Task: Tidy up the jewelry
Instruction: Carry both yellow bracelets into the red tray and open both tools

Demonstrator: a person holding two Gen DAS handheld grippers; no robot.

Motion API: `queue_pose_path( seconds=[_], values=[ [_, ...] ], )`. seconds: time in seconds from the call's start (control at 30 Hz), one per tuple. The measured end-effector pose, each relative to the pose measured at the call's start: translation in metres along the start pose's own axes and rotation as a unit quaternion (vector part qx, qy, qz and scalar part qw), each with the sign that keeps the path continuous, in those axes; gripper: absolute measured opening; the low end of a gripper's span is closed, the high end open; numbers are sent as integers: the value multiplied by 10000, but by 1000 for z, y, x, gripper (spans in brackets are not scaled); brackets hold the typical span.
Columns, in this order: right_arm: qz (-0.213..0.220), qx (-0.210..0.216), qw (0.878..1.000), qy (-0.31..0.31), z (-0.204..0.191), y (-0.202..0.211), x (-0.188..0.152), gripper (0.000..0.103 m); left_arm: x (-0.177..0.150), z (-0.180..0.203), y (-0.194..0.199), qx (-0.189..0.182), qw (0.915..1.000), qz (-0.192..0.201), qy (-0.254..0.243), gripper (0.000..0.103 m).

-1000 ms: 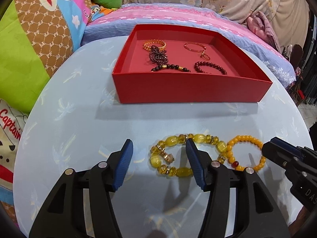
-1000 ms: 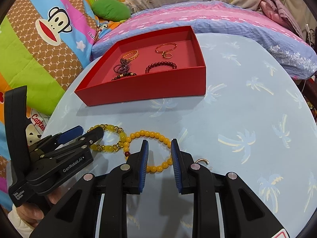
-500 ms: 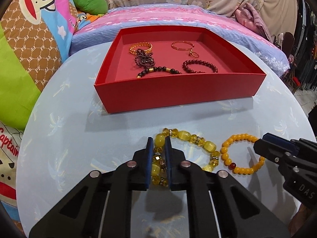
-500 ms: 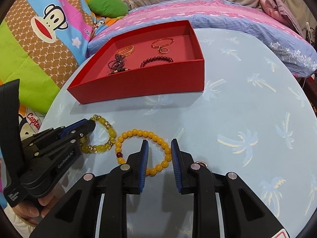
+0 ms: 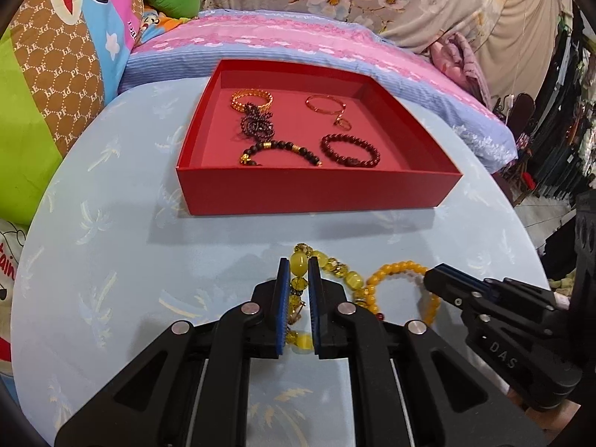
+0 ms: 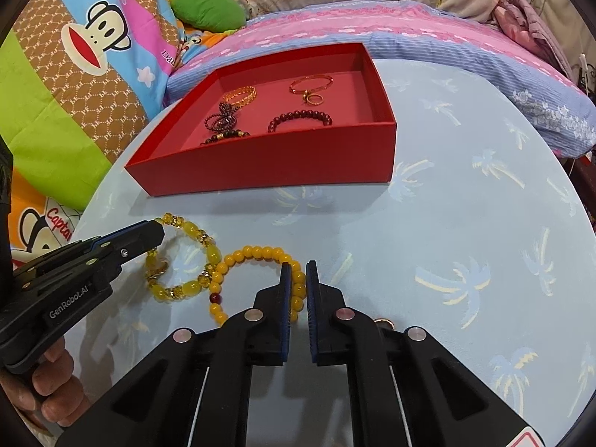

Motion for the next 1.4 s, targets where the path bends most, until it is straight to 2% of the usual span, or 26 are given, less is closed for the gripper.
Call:
queue_pose_path(
  seconds=[0.37, 0.77, 1.03, 1.4],
  values=[
    [431, 292, 9986, -21, -8, 42, 20, 7, 18, 15, 31, -396, 9991, 145, -51, 9],
    [677, 443, 9967, -80, -4, 64, 42, 7, 49, 20, 58, -271, 9985, 385, -287, 9],
    [866, 408, 9954, -8, -5, 70, 63, 7, 74, 27, 55, -318, 9974, 509, -387, 9],
    [993, 339, 9945, -12, -3, 50, 118, 7, 119, 31, 31, -550, 9957, 608, -422, 9]
  ],
)
Point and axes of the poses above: each gripper's, at about its wrist camera, not at the fingertips, and y roughly against the way its jaws point, z to its right, x to its top, the point moved 2 cm from there along -y, roughly the way its jaws point, and after that the axes turned 14 degrees about -x, right-handed, at the moved point
